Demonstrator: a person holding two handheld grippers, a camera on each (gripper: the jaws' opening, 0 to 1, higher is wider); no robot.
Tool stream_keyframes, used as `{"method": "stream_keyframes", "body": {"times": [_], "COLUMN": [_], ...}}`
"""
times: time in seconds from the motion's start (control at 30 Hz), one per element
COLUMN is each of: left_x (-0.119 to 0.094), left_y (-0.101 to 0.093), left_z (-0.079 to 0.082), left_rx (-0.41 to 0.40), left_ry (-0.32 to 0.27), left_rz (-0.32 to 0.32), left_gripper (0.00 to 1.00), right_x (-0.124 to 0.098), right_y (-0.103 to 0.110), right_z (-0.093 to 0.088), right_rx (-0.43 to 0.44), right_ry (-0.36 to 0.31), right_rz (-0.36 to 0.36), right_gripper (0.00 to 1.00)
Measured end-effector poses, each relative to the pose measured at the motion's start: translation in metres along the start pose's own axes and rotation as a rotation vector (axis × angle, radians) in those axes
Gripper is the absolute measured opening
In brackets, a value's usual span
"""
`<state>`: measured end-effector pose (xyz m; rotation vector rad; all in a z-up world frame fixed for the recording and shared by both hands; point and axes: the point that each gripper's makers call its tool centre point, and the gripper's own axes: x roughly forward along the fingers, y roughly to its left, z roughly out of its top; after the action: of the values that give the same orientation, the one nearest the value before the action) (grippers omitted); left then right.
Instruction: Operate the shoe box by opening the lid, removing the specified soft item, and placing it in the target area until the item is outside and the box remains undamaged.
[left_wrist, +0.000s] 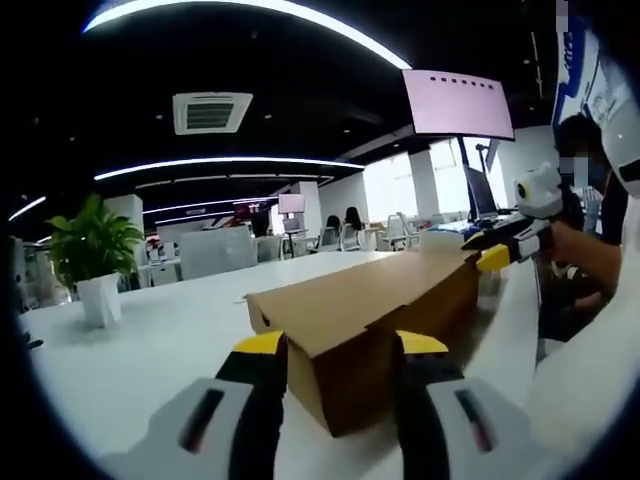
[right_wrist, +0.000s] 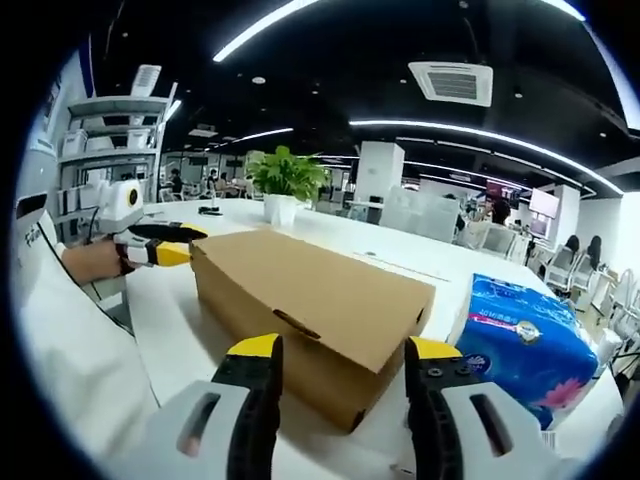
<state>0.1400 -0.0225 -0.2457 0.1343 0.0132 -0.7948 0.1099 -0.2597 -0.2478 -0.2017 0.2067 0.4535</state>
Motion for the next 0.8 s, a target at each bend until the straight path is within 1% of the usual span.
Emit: {"method": "stream_keyframes", "body": {"times": [0.07, 0.1, 0.23, 0.37, 0.4, 0.47, 0.5, 0.57, 0.63, 0.67, 0.7, 0.73, 0.77, 0.8], "left_x": [-0.001, -0.002, -0.003, -0.004, -0.005, -0.006, -0.007, -0.01, -0.013, -0.014, -0.016, -0.018, -0.021, -0.025], "left_y": [-0.001, 0.0, 0.006, 0.017, 0.018, 0.018, 0.017, 0.019, 0.022, 0.024, 0.025, 0.026, 0.03, 0.033], "left_z": [0.002, 0.003, 0.012, 0.025, 0.027, 0.034, 0.038, 0.044, 0.049, 0.051, 0.054, 0.057, 0.062, 0.066], "left_rx": [-0.004, 0.004, -0.031, -0.045, -0.048, -0.002, 0.03, 0.051, 0.056, 0.061, 0.063, 0.063, 0.056, 0.052], "left_ry": [0.002, 0.003, -0.004, -0.012, -0.017, -0.03, -0.044, -0.051, -0.052, -0.051, -0.054, -0.061, -0.075, -0.083], "left_rz": [-0.006, -0.005, -0.017, -0.028, -0.032, -0.058, -0.07, -0.058, -0.06, -0.058, -0.057, -0.055, -0.044, -0.037], "left_gripper": [0.43, 0.43, 0.43, 0.43, 0.44, 0.47, 0.49, 0.49, 0.49, 0.49, 0.49, 0.49, 0.49, 0.49], "right_x": [0.0, 0.0, -0.002, -0.007, -0.008, -0.01, -0.011, -0.017, -0.025, -0.028, -0.031, -0.033, -0.034, -0.034], "right_y": [0.001, 0.003, -0.003, -0.009, -0.01, -0.014, -0.014, -0.013, -0.012, -0.012, -0.012, -0.01, -0.011, -0.012], "right_z": [0.004, 0.004, 0.011, 0.026, 0.029, 0.035, 0.04, 0.053, 0.067, 0.071, 0.075, 0.076, 0.078, 0.078], "right_rx": [0.021, 0.056, 0.075, 0.094, 0.096, 0.1, 0.089, 0.097, 0.056, 0.037, -0.01, -0.08, -0.099, -0.088], "right_ry": [-0.02, -0.021, -0.043, -0.101, -0.104, -0.127, -0.157, -0.219, -0.284, -0.302, -0.316, -0.31, -0.315, -0.308], "right_rz": [0.017, 0.04, 0.033, 0.041, 0.048, 0.053, 0.067, 0.099, 0.118, 0.117, 0.112, 0.116, 0.106, 0.087], "right_gripper": [0.51, 0.51, 0.51, 0.51, 0.52, 0.55, 0.55, 0.54, 0.53, 0.53, 0.52, 0.51, 0.5, 0.5]}}
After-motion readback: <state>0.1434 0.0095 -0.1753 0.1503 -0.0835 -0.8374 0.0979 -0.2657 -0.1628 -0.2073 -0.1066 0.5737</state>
